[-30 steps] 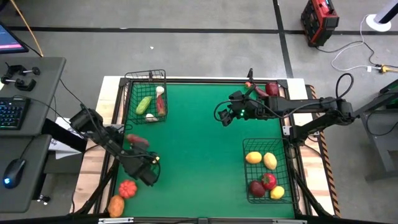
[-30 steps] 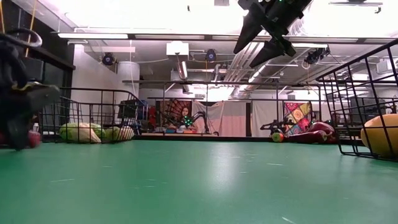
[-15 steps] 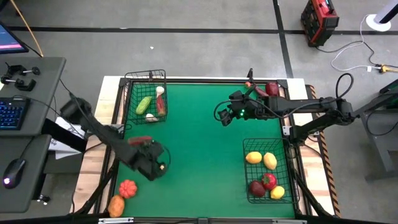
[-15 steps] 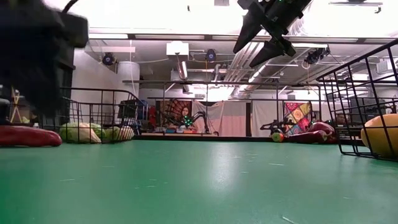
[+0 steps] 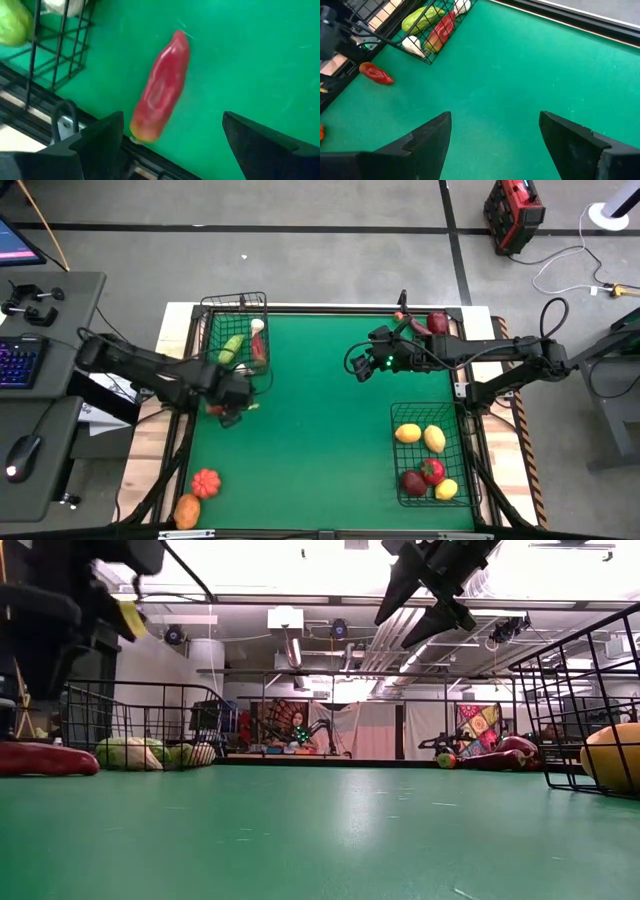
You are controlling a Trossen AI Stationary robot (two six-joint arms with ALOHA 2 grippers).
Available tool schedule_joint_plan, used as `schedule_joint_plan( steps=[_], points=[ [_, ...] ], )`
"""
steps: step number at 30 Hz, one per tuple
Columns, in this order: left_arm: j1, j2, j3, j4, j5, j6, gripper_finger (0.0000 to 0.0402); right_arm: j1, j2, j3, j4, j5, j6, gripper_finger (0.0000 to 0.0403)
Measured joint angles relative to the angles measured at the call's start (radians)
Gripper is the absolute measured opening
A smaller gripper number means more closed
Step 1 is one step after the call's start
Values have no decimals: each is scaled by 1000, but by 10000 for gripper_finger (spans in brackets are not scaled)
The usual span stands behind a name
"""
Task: Sort produce into baskets
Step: Put the bottom red chili pepper into the top black wire basket
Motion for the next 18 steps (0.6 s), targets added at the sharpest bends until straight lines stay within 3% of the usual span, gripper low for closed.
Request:
schedule_joint_plan(
  steps=[11,18],
  points=[
    [66,226,0,3,5,217,328,0,0,0,0,0,3,295],
    [31,260,0,-13,-13,248,328,0,0,0,0,3,3,295]
  ],
)
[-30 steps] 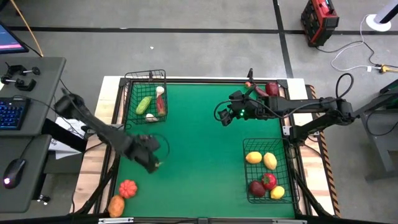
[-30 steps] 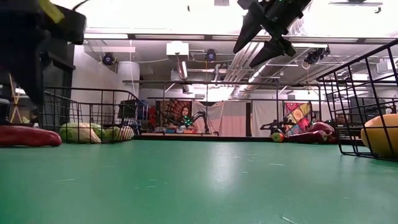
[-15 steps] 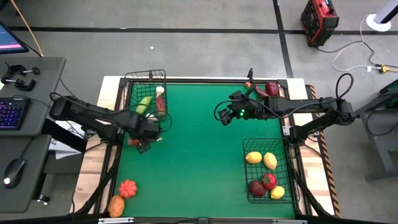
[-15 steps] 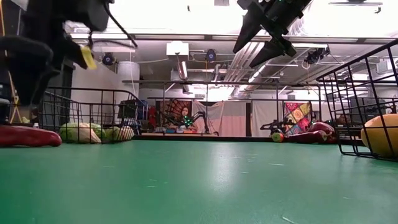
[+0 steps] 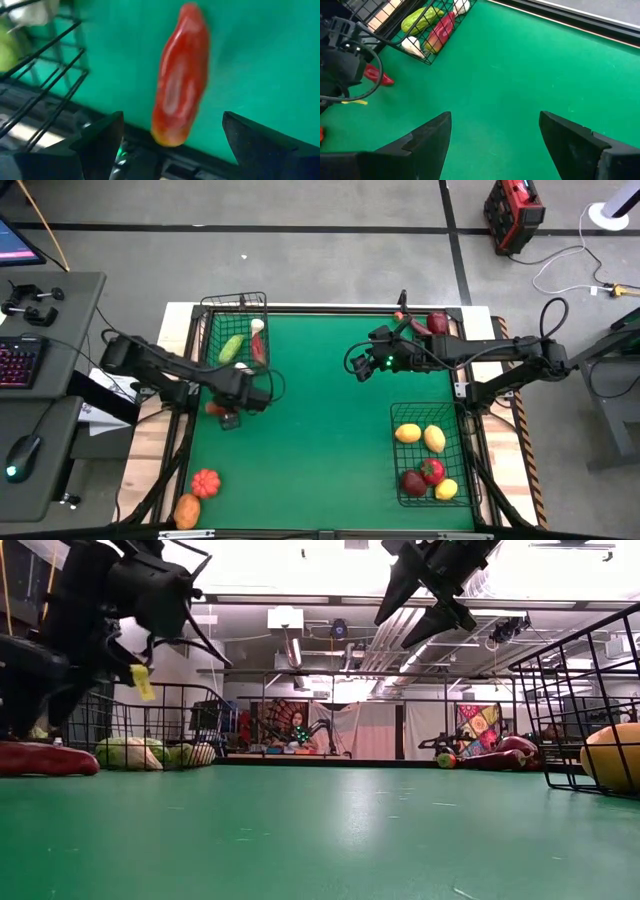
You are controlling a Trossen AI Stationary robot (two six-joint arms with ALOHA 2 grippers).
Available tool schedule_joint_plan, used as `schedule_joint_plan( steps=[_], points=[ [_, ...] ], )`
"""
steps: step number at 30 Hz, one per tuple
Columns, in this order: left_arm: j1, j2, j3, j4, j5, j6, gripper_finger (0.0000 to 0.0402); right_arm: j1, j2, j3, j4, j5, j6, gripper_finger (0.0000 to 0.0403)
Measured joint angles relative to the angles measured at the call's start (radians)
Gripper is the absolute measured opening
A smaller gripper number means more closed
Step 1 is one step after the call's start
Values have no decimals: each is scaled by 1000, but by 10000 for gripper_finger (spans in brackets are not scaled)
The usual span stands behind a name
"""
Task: Sort produce into baskets
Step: Put the bottom red chili pepper into the top black wire basket
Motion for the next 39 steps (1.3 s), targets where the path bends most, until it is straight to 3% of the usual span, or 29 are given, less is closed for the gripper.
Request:
schedule_joint_plan(
  steps=[9,15,18,25,36,39],
  points=[
    [-112,-17,0,-35,13,110,328,0,0,0,0,4,0,295],
    [-227,-17,0,-32,-117,222,328,0,0,0,0,5,0,295],
    [-254,-17,0,-32,-116,300,328,0,0,0,0,22,0,295],
    [-199,18,1,-33,-66,399,328,0,0,0,1,80,25,295],
    [-101,156,1,-25,-56,534,328,0,0,0,2,80,49,295],
    [-93,174,1,-22,51,550,328,1,0,0,2,79,49,295]
  ],
)
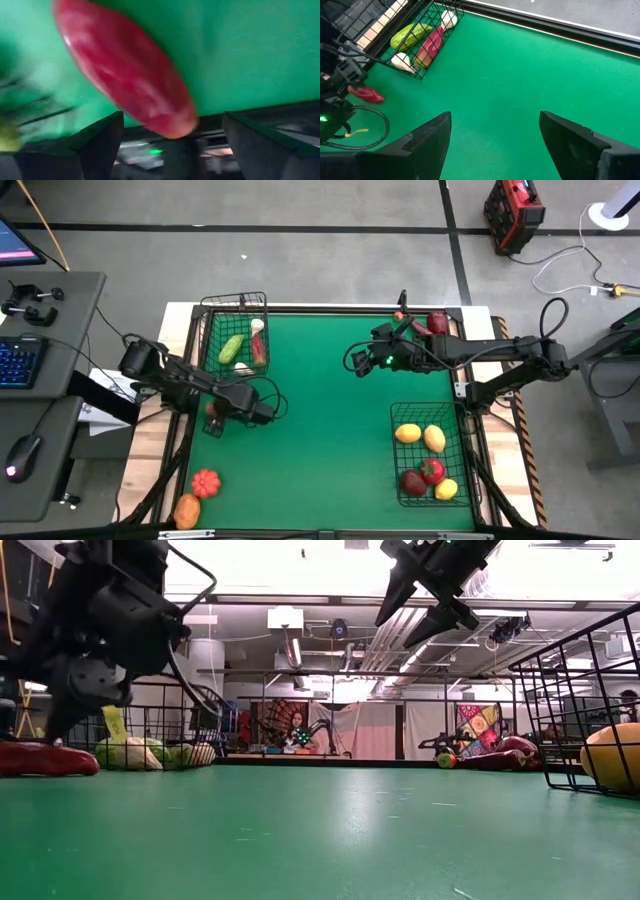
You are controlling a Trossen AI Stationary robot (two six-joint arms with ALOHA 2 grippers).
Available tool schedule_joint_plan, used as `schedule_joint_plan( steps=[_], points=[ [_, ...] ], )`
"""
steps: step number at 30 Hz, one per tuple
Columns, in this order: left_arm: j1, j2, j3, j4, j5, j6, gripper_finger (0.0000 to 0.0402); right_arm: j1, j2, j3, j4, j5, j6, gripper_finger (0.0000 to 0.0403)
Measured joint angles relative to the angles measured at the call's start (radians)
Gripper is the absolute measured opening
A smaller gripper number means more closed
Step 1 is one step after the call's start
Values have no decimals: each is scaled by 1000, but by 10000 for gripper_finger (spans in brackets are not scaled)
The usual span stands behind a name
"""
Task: Sort produce into baskets
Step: Put the bottom red chili pepper into the top black wire basket
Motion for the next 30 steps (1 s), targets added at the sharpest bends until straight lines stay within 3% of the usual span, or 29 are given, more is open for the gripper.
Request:
schedule_joint_plan(
  steps=[3,6,11,20,27,30],
  points=[
    [-3,1,0,48,169,9,328,2,0,0,0,-1,-3,295],
    [-17,-1,0,139,246,-25,328,2,0,0,0,-1,-4,295],
    [-40,-1,1,247,249,-170,328,2,0,0,-2,-2,-7,295],
    [-79,-1,1,237,243,-283,328,2,0,0,-5,-5,-26,295],
    [-102,-1,-2,168,151,-360,325,2,0,0,-10,-4,-26,295],
    [-109,-1,-2,171,113,-361,298,2,0,0,-22,-4,-27,295]
  ],
)
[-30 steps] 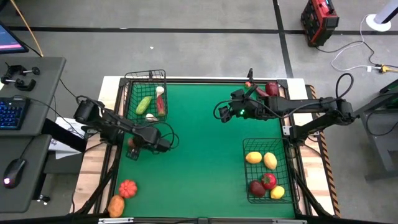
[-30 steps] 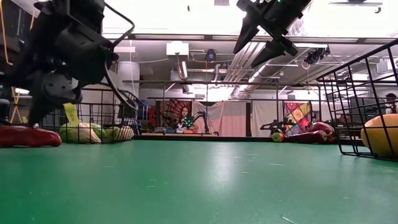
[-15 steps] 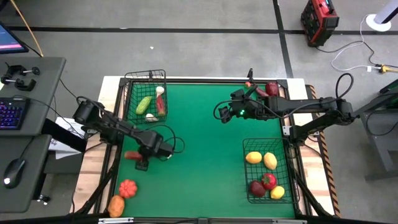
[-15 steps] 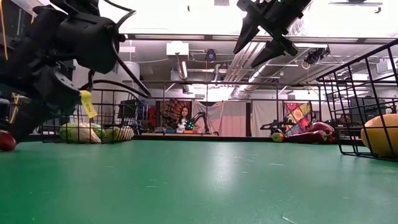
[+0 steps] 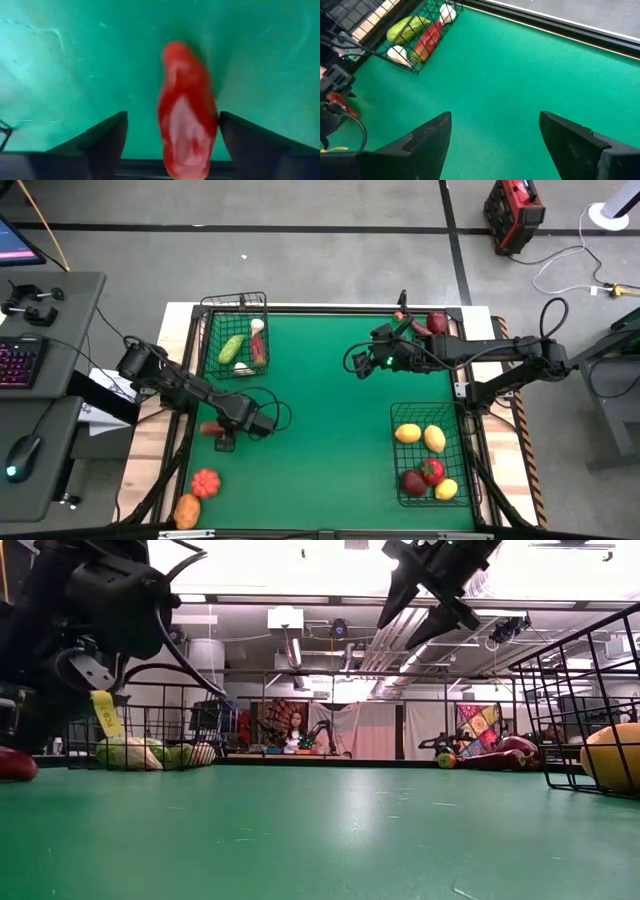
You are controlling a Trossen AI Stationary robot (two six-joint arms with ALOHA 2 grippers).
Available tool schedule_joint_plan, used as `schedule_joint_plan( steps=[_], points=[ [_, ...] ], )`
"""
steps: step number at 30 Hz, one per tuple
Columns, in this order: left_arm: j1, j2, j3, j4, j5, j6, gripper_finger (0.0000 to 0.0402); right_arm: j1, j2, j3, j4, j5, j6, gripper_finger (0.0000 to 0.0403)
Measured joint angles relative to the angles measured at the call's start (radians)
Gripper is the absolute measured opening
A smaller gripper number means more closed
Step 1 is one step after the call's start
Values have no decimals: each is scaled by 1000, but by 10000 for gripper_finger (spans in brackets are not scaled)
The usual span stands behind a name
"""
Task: Sort produce into baskets
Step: Put the bottom red chili pepper into the top black wire basket
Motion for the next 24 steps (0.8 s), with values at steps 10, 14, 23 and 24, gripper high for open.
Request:
schedule_joint_plan(
  steps=[10,14,23,24],
  points=[
    [7,-20,51,31,-51,10,54,0,0,0,-38,4,0,295],
    [37,-96,156,44,-128,28,54,0,0,0,-39,4,-7,295],
    [126,-398,488,132,-510,140,48,0,0,0,-39,3,2,295],
    [140,-436,505,139,-619,133,48,0,0,0,-39,3,7,295]
  ],
)
